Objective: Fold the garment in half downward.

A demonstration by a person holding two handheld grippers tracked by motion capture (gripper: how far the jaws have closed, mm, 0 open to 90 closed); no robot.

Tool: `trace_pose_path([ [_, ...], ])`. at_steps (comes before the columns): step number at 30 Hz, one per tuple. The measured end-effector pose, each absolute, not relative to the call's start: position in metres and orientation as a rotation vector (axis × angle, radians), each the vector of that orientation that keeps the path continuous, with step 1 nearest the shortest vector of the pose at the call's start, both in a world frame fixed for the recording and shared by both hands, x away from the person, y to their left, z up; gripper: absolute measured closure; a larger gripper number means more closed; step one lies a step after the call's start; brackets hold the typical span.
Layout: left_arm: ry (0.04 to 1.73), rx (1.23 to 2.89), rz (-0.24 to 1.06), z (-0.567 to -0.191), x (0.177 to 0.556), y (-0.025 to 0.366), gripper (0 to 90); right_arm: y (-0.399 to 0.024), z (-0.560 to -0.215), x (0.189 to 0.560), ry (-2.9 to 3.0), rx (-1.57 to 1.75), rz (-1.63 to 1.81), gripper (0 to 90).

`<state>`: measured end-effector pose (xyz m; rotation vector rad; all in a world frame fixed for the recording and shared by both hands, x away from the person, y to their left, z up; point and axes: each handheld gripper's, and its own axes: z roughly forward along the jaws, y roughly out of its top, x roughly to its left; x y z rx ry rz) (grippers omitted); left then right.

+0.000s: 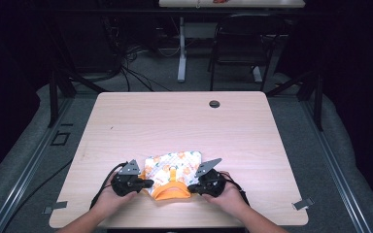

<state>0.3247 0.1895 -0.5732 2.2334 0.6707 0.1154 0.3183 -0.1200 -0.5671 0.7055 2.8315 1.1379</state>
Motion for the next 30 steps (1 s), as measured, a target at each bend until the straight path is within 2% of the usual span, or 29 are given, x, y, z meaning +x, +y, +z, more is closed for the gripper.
trace_pose_path([
  [30, 0.788, 2.171, 0.152, -0.576, 0.362, 0.183, 90.0, -0.120, -0.568, 0.346, 2.760, 0.818, 1.135, 90.0],
])
